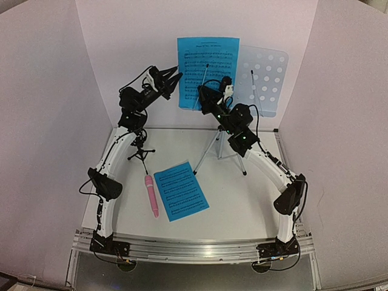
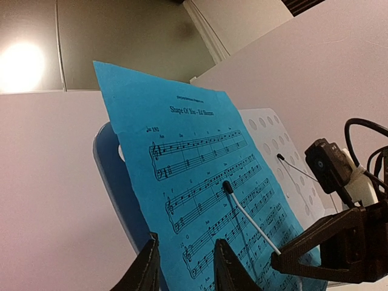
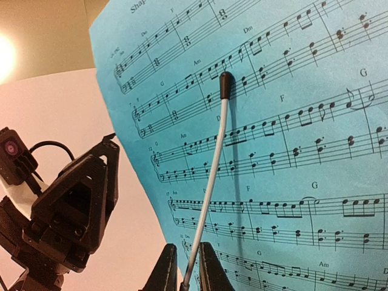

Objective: Set up the instrument practice props

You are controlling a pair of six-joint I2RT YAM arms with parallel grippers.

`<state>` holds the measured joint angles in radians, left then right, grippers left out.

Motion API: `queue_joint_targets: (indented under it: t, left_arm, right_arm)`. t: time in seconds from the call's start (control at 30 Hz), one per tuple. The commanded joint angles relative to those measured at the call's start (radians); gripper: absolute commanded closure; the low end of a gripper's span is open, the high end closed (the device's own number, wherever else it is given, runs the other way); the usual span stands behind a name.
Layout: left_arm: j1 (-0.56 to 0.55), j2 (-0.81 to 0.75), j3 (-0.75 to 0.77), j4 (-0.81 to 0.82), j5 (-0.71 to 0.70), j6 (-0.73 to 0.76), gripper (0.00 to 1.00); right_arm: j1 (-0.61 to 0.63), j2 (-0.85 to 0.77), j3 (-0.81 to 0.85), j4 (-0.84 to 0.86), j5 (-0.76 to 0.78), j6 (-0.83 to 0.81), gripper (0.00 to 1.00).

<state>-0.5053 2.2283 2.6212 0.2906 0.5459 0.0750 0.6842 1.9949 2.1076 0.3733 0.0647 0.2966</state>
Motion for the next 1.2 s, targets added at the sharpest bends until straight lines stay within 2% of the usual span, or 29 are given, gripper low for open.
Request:
queue_joint_targets:
  t: [0.0,0.17,0.43,0.57,0.6,0.63,0.7,0.73,0.83,1.0,1.17]
  left_arm:
    - [-0.004,-0.032,0.003,0.051,-0.037,0.025,0.64]
    - [-0.004,-0.056,-0.03,0.057,-0.028,0.035,0.56]
    - [-0.001,-0.102,-0.057,0.046,-0.067,0.074,0.46]
    - [0.008,-0.164,-0.092,-0.023,-0.049,0.093,0.4]
    - [0.011,-0.187,-0.108,-0.045,-0.045,0.096,0.39]
    - [0.015,-0.216,-0.131,-0.062,-0.042,0.098,0.37]
    - [0.028,-0.294,-0.205,-0.079,-0.036,0.097,0.32]
    - [0.038,-0.339,-0.253,-0.085,-0.024,0.093,0.3]
    - [0.067,-0.453,-0.352,-0.158,0.029,0.102,0.24]
    - [0.082,-0.622,-0.462,-0.406,0.066,0.205,0.2]
    - [0.082,-0.855,-0.725,-0.592,0.075,0.321,0.19]
  right_arm:
    - [0.002,-0.035,-0.02,0.026,0.001,0.004,0.86]
    - [0.004,-0.06,-0.043,0.038,-0.014,0.006,0.82]
    - [0.003,-0.155,-0.131,0.037,-0.054,-0.023,0.68]
    - [0.003,-0.229,-0.195,-0.007,-0.108,-0.051,0.62]
    - [0.003,-0.247,-0.205,-0.037,-0.123,-0.055,0.58]
    - [0.003,-0.268,-0.216,-0.07,-0.139,-0.057,0.49]
    - [0.003,-0.31,-0.246,-0.145,-0.17,-0.058,0.25]
    - [0.004,-0.334,-0.259,-0.179,-0.181,-0.055,0.2]
    - [0.004,-0.393,-0.312,-0.3,-0.229,-0.046,0.18]
    - [0.005,-0.464,-0.35,-0.53,-0.334,-0.025,0.18]
    - [0.004,-0.526,-0.487,-0.603,-0.532,0.029,0.18]
